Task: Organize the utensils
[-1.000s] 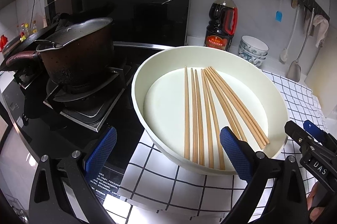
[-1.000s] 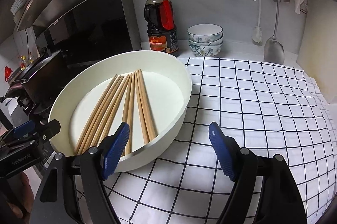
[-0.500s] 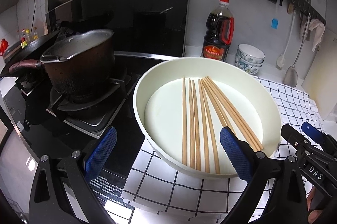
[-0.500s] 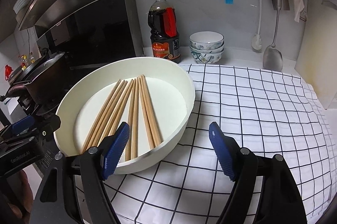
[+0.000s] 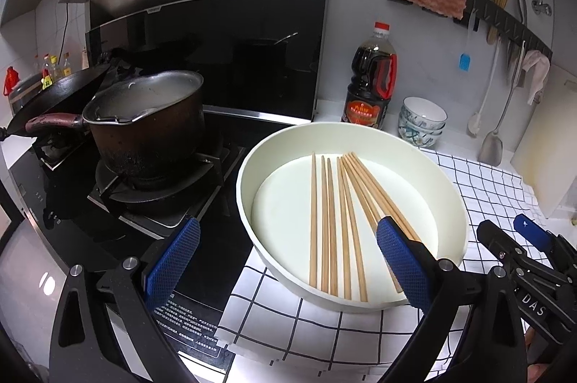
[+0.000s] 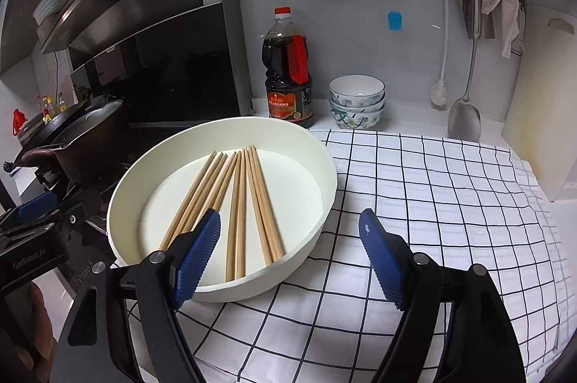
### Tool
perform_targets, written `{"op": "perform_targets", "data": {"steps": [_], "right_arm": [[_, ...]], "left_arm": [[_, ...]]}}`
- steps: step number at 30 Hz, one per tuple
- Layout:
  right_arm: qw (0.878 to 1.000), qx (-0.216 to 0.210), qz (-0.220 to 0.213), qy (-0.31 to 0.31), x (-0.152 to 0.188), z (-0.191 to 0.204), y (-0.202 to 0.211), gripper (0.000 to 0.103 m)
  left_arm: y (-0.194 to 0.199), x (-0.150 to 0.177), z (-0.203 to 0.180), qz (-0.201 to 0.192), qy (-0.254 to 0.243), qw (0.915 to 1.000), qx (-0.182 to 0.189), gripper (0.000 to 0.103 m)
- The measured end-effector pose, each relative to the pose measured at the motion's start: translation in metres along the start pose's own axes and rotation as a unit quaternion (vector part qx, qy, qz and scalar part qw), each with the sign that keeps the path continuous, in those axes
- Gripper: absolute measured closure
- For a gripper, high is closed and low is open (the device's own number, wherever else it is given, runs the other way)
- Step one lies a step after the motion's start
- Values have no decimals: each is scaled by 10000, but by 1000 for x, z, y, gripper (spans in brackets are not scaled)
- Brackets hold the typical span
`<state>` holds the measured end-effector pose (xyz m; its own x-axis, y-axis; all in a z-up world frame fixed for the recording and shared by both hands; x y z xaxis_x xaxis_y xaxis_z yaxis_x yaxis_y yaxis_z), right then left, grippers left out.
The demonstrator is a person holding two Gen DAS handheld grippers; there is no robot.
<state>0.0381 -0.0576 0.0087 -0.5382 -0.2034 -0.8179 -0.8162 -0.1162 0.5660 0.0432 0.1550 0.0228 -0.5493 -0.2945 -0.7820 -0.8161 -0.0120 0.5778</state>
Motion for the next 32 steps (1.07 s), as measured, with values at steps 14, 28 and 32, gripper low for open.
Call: {"op": "perform_targets", "data": {"steps": [14, 28, 32], "right_arm": [[10000, -5, -28, 66, -3, 1, 4, 27], [9999, -18, -28, 125, -3, 3, 6, 27], [9999, -31, -26, 94, -2, 1, 6, 27]], "left_arm": [[10, -3, -1, -178, -58, 9997, -146, 6], [14, -3, -3, -195, -104, 9997, -127, 6], [13, 0, -4, -169, -127, 9997, -156, 6]]}}
Point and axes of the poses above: each gripper's, at about its wrist camera, not at the fingertips, and y roughly against the way its jaws point, z to its left, x to its underside, the point moved 4 cm from there along -y, roughly the way its jaws point, and after that the axes turned 12 degrees about y, right-handed, at the moved point
